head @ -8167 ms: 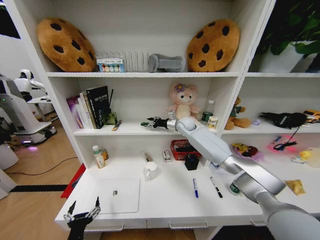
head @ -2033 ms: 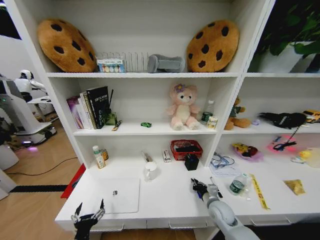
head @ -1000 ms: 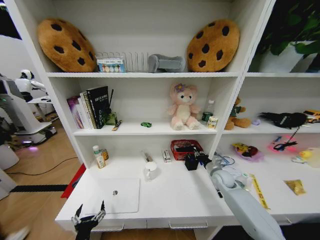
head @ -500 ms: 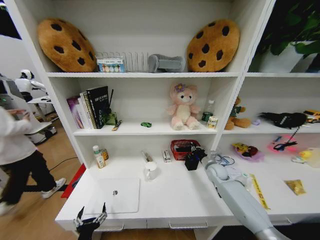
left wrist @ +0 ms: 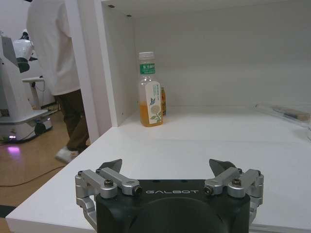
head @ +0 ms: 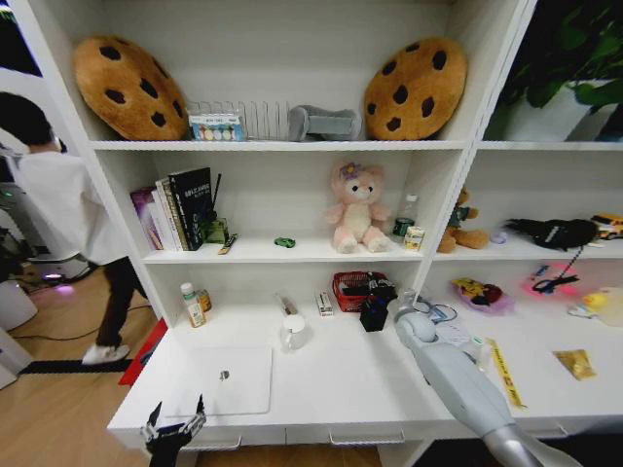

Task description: Organize the objects on the table.

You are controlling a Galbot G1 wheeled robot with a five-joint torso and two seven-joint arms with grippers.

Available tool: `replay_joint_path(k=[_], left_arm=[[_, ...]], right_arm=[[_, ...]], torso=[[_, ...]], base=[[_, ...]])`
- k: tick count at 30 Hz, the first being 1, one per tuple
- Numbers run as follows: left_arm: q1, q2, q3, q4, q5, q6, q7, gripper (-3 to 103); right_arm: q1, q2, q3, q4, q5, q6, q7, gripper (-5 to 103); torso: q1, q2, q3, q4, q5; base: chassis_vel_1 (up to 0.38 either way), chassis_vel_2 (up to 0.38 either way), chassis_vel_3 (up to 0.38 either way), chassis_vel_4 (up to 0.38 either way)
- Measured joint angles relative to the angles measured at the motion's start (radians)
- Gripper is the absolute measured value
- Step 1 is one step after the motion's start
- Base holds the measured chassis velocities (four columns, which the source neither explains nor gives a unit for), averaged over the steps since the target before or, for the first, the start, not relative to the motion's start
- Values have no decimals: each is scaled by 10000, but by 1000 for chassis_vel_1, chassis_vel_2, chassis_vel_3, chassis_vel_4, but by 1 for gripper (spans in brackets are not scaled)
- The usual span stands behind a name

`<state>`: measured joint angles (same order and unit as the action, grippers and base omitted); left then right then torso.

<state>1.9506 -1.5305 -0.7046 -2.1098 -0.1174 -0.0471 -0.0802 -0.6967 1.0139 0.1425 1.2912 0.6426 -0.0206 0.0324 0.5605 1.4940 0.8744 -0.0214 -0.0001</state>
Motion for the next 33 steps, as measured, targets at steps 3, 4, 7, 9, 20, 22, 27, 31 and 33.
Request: replay_joint_path(k=[3,4,7,9,20,22,27,31,33], left_arm=[[-5,0,3,12,0,1,2,98],[-8,1,5,17,0,1,3,98],[-14,10,10,29,0,2,9,98],[-17,15,16,33,0,2,11,98],[-22,41,79,54,17,2,18,98],[-26,43,79,60,21,2,19,98],[-32,38,65,59,20,2,20,98],[-34,29,60,65,18,2,22,98],[-38,28,59,66,17,2,22,98]], right_arm=[[-50,-2,3,44,-3,7,0,13],[-61,-6,13,68,-3,8,1,13],[-71,-10,21,84,-3,41,0,13],[-84,-17,21,91,-3,81,1,13],[-107,-97,42,47,-58,196,-35,13],[-128,-96,44,39,-76,206,-54,13],[-165,-66,48,13,-133,232,-73,13],[-129,-35,42,-72,-145,258,-79,12],[-98,-31,32,-95,-146,262,-80,12]], torso=[[0,0,0,-1,1],[0,0,0,-1,0],[0,0,0,0,1],[0,0,0,0,1],[0,0,-1,0,0],[0,0,0,0,1],[0,0,0,0,1],[0,1,0,-1,1],[0,0,0,-1,1]], base=[[0,0,0,0],[0,0,0,0],[0,0,0,0],[0,0,0,0],[0,0,0,0],[0,0,0,0],[0,0,0,0],[0,0,0,0],[0,0,0,0]])
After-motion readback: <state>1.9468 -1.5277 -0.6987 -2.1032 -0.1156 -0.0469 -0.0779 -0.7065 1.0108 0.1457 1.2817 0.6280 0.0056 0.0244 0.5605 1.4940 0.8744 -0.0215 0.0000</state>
